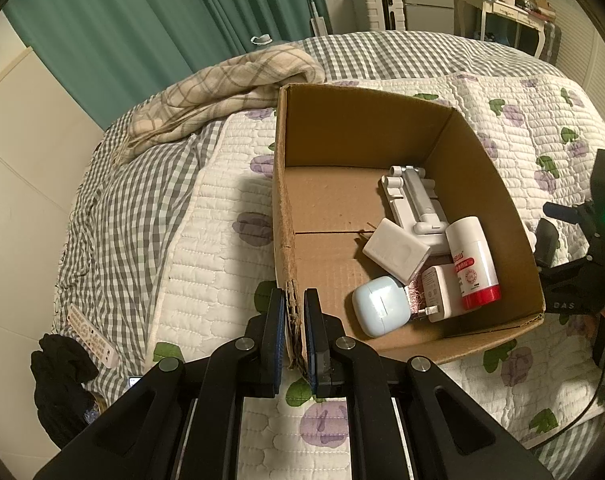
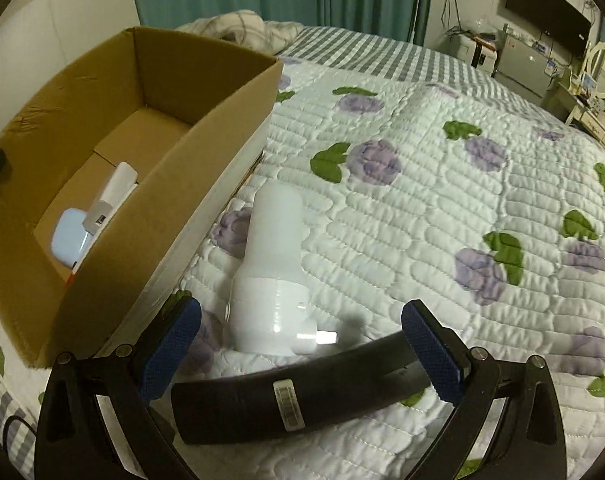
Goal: Organize rigid objects
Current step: 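Grasp the white hair dryer with the right gripper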
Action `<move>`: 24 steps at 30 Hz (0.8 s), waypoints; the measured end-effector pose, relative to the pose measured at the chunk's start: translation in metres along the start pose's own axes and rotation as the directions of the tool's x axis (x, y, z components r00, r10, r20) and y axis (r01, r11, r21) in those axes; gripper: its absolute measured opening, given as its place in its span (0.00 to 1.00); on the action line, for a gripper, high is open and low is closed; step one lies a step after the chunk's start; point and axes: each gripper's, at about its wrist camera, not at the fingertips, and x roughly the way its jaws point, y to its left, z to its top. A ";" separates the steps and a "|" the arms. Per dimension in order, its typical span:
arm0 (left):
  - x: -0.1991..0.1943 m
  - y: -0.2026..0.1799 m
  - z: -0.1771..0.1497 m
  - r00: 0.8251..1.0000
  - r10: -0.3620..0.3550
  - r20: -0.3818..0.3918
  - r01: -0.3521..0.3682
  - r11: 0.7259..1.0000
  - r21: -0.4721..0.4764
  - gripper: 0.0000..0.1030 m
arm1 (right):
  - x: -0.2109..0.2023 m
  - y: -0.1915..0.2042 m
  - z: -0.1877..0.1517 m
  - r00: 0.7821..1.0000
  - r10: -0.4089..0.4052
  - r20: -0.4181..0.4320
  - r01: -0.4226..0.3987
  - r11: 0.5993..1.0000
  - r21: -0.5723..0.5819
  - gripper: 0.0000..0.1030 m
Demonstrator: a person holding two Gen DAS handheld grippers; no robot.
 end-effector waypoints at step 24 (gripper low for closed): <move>-0.001 0.000 0.000 1.000 -0.001 -0.001 0.001 1.000 0.000 0.08 | 0.002 0.012 0.005 1.000 -0.001 0.029 0.003 0.998 -0.062 0.46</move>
